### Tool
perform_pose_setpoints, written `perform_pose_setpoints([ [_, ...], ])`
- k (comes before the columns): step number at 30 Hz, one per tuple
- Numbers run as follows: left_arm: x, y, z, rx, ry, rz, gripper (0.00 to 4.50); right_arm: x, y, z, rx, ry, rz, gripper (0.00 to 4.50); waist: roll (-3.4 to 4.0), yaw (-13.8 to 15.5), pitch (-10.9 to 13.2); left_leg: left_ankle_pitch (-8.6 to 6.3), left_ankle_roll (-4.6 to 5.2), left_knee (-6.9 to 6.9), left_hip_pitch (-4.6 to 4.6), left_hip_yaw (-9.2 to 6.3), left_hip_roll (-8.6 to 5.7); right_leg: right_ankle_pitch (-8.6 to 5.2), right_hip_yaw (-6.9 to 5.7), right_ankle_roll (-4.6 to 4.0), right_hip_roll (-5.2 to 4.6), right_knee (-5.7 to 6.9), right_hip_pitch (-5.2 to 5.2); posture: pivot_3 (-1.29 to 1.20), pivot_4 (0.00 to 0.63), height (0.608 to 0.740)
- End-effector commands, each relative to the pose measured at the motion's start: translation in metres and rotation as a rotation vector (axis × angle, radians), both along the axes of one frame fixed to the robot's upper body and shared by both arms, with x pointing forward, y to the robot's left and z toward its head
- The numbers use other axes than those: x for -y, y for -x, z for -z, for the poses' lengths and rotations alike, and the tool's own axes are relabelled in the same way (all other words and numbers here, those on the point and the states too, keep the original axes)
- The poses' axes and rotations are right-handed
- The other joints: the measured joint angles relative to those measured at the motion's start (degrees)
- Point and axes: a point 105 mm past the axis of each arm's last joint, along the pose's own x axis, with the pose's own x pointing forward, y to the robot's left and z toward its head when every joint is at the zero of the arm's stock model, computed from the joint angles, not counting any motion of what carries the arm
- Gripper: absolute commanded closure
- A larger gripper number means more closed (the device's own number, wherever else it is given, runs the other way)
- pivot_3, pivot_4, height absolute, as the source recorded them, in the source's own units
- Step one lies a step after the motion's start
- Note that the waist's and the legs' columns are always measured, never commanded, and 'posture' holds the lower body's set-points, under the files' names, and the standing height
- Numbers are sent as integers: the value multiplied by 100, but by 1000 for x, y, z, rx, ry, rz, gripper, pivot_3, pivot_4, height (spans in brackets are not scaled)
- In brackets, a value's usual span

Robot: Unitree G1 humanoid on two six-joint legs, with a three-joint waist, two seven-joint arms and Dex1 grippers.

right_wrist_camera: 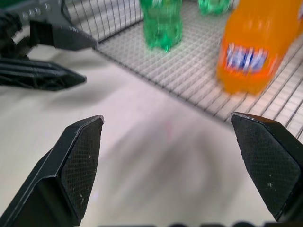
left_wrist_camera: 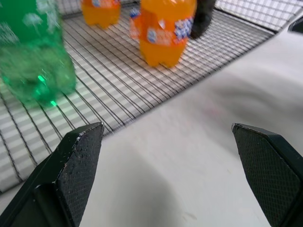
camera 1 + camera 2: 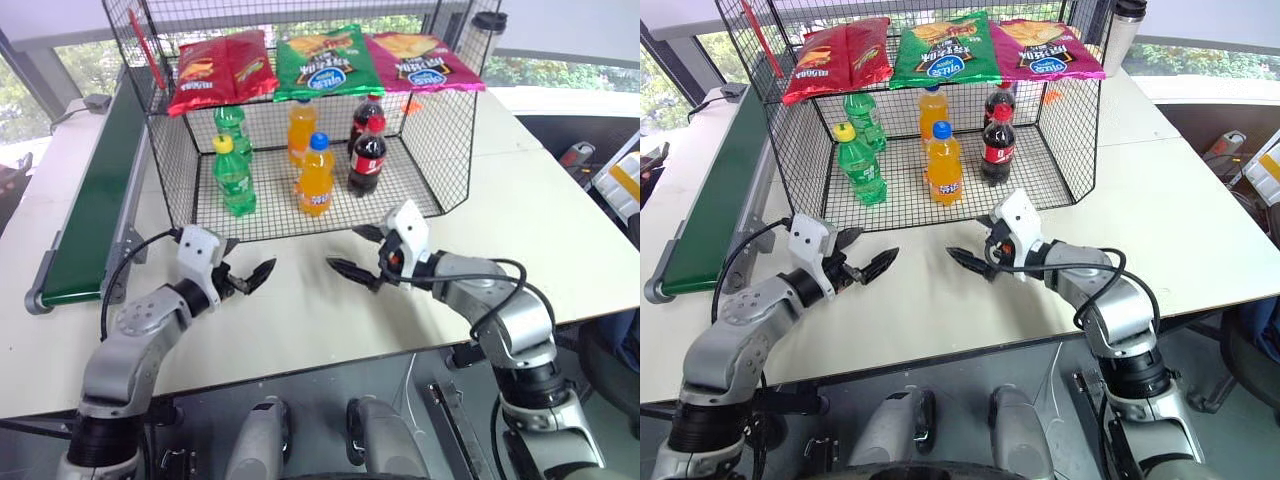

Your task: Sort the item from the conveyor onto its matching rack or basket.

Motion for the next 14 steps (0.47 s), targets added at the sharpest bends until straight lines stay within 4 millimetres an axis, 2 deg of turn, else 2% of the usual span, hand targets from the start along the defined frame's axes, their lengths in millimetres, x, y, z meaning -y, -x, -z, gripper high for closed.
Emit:
perform_pose_setpoints([
  [1, 2, 11, -8, 23, 8, 15, 0, 7, 0, -6, 26, -17, 43, 84, 0, 3, 0, 0, 0, 0, 0, 0, 0, 0, 0, -1, -1, 0, 0, 0, 150, 739],
  [9, -1, 27, -1, -32, 4, 32, 0, 24, -8, 12, -8, -2, 133, 84, 0, 10, 0, 0, -1, -1, -2, 0, 1, -2, 0, -5, -1, -27, 6, 0, 150, 739],
  [14, -2, 29, -1, -23, -8, 41, 0, 26, -11, 14, -8, -1, 142, 84, 0, 12, 0, -1, 0, -2, -7, 0, 1, -1, 0, -5, -1, -44, 10, 0, 150, 739],
])
